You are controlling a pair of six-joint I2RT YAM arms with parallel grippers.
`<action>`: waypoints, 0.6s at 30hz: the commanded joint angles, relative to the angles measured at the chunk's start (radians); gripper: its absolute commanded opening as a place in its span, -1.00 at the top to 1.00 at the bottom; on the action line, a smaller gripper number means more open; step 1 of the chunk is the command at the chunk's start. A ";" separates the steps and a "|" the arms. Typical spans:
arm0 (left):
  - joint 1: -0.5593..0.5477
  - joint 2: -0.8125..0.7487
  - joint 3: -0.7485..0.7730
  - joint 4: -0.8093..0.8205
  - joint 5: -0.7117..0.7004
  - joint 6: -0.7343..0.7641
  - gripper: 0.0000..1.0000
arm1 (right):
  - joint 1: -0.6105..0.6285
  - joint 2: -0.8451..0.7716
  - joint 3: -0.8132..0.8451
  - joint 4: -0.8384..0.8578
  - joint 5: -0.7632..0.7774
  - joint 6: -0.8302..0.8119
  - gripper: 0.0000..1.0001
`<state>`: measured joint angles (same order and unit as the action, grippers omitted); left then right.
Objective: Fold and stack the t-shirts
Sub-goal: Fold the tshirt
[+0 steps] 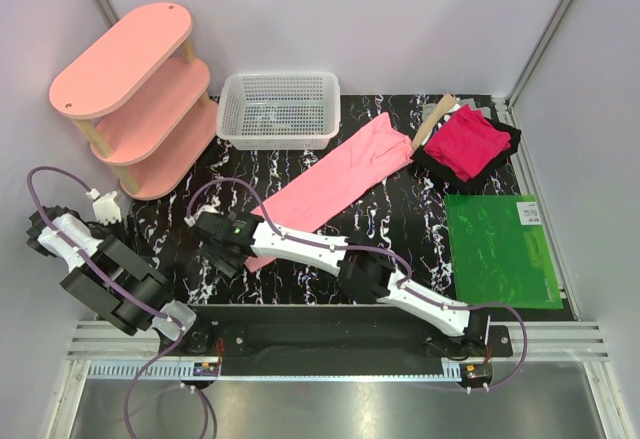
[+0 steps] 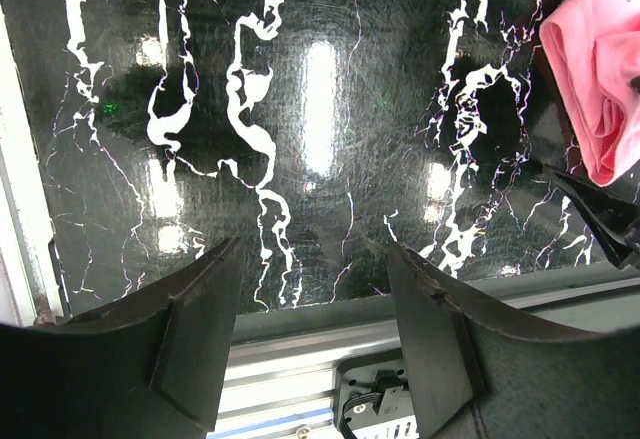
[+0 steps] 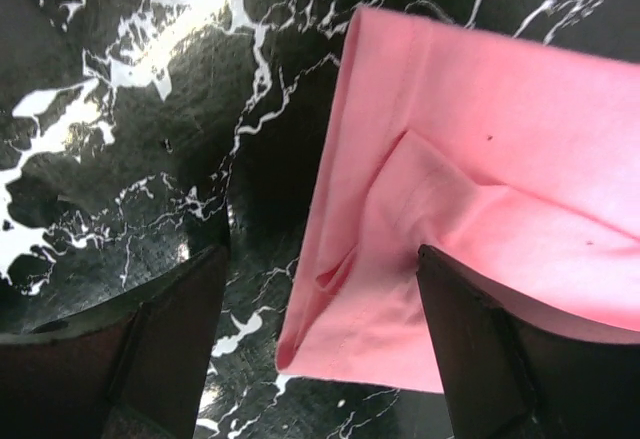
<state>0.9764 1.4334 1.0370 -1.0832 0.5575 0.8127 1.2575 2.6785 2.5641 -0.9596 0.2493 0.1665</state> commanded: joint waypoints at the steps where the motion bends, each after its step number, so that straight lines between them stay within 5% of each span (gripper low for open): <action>1: 0.008 -0.025 0.001 -0.009 0.050 0.029 -0.26 | -0.009 -0.022 0.005 0.067 0.070 -0.032 -0.68; 10: 0.013 -0.024 -0.014 -0.012 0.050 0.043 -0.26 | -0.018 -0.005 0.010 0.084 0.082 -0.047 -0.66; 18: 0.025 -0.028 -0.005 -0.020 0.039 0.052 -0.26 | -0.036 0.011 -0.039 0.084 0.004 0.024 -0.41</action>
<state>0.9886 1.4330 1.0245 -1.1000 0.5655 0.8402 1.2362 2.6823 2.5523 -0.9009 0.2890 0.1501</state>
